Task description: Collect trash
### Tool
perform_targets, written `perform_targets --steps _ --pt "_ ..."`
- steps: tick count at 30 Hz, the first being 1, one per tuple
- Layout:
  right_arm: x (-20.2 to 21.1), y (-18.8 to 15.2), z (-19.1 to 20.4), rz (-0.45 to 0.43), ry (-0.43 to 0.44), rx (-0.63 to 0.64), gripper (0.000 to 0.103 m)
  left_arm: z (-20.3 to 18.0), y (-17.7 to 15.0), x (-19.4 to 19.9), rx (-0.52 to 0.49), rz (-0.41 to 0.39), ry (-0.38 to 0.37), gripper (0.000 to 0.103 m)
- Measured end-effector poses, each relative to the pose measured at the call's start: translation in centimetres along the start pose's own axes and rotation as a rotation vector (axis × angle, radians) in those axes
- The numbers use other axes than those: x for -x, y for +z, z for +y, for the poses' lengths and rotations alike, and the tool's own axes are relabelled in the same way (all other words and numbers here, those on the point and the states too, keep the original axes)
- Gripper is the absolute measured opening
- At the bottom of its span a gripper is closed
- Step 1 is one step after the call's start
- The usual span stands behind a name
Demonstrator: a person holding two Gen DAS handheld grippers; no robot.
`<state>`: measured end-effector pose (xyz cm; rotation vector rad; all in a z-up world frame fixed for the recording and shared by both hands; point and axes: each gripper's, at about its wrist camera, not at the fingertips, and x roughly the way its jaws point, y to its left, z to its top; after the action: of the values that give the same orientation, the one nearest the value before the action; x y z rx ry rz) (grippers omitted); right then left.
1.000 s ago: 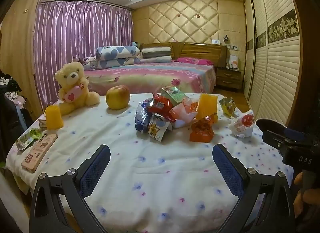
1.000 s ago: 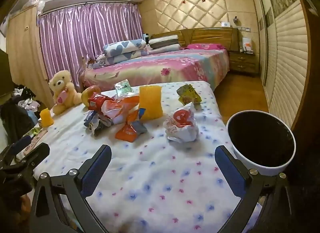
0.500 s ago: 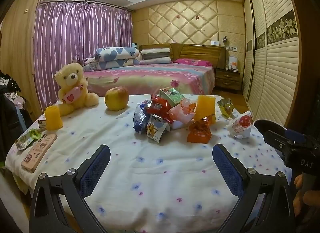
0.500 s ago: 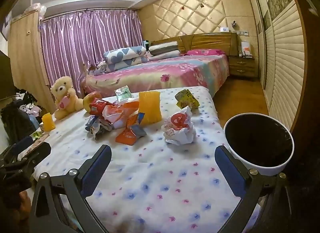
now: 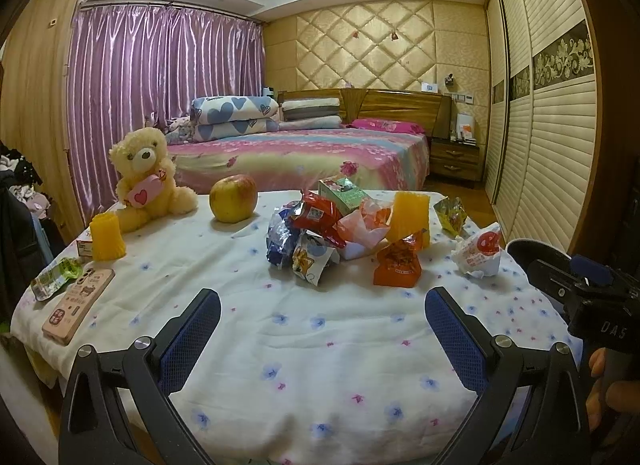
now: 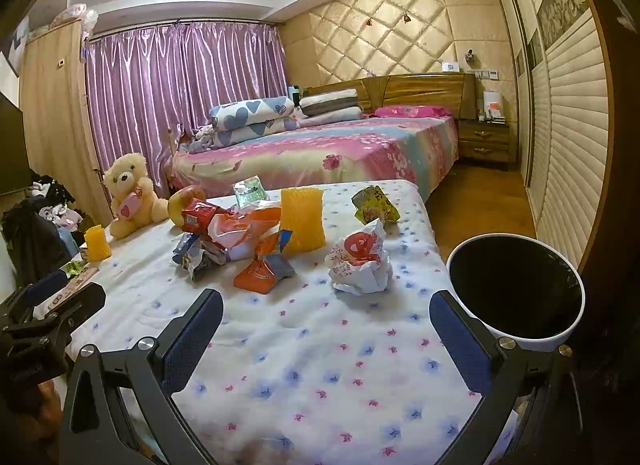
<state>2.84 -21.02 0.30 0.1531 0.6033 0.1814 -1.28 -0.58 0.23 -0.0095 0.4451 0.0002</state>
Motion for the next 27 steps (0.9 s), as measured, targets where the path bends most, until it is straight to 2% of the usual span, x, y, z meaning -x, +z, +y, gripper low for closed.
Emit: perform_targets --steps 27 --pt "0.18 0.05 0.29 -0.007 0.005 0.005 0.103 0.20 0.05 -0.01 0.009 0.000 0.003 0.102"
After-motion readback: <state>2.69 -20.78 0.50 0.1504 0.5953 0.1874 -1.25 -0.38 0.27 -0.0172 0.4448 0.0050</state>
